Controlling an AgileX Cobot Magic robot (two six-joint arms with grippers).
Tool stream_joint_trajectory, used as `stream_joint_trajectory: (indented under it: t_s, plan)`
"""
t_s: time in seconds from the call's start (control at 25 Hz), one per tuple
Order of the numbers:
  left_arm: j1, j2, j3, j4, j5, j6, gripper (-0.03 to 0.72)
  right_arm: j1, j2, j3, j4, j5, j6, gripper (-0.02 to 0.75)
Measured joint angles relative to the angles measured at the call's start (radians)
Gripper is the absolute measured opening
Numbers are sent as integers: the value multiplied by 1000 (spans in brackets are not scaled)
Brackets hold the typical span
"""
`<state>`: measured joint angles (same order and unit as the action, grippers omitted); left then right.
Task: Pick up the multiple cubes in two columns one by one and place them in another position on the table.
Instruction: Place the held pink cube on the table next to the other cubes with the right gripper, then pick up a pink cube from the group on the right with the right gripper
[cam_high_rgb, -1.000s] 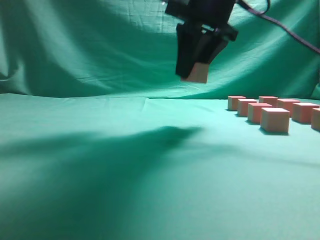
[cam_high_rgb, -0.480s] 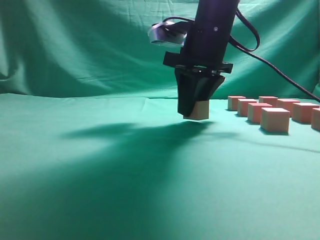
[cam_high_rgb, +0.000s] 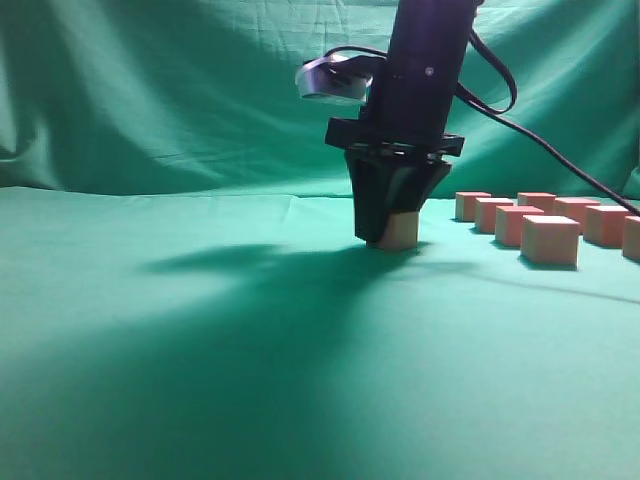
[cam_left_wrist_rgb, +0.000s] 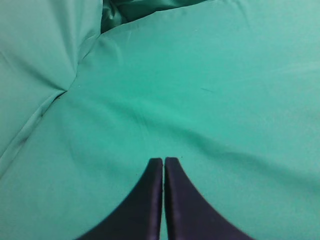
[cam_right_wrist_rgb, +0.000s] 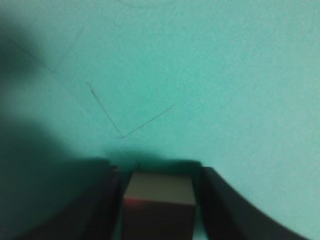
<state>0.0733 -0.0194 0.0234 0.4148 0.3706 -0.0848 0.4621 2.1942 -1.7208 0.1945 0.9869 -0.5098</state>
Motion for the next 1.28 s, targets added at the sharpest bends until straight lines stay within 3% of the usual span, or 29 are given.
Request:
stream_joint_trajectory:
  t_s: [0.16,0.24,0.44,0.48,0.56,0.72,1.0,1.28]
  plan:
    - [0,0,0,0,0,0,0,0,2,-64,0,55,2,571]
    - [0,0,0,0,0,0,0,0,2,-129,0,117,16,631]
    - [0,0,0,0,0,0,0,0,-4,-305,0,233,96,617]
    - [0,0,0,0,0,0,0,0,-13,-315,0,236,119,617]
    - [0,0,0,0,0,0,0,0,-52,-322,0,246,155,547]
    - [0,0,0,0,0,0,0,0,-183,-301,-4,253,203,559]
    - [0,0,0,0,0,0,0,-17,-519,-61,-197,261,376,559]
    - [0,0,0,0,0,0,0,-182,-738,315,-239,268,540,559]
